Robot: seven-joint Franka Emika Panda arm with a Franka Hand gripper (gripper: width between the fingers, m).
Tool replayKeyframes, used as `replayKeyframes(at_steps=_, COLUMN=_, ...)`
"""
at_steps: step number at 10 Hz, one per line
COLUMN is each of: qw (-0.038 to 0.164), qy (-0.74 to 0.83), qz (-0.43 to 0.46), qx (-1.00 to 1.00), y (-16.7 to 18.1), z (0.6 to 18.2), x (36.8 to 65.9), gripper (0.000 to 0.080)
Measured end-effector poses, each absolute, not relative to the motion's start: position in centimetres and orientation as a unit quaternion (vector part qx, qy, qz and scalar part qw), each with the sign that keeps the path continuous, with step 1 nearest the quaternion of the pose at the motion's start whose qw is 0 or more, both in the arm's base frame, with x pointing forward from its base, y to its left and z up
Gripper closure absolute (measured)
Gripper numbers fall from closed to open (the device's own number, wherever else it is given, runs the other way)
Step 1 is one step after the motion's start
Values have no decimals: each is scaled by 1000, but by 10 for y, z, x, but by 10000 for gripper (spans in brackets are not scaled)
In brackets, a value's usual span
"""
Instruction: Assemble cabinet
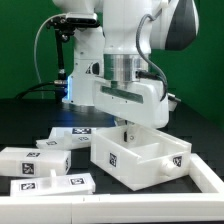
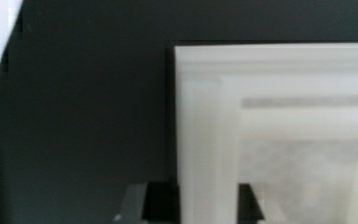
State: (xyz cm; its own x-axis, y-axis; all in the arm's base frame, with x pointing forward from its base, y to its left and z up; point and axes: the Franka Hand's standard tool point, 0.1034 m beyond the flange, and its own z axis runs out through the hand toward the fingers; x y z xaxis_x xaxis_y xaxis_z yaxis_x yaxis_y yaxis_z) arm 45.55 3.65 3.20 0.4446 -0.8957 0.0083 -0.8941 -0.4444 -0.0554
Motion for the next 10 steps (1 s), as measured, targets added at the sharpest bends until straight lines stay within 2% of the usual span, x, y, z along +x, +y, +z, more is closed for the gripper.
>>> replayKeyframes(at_steps=4, qw=27, qy=631, qz=-14, qx=-775, y=45, z=28, x=451, gripper=709)
replayKeyframes(at_steps=7, qw=29, qy=580, qz=-7, qx=-814, y=41, z=33, x=454, gripper=709)
replayKeyframes(at_steps=10, qw=35, qy=440, qz=-19, qx=-897, y=28, z=44, x=463, gripper=709)
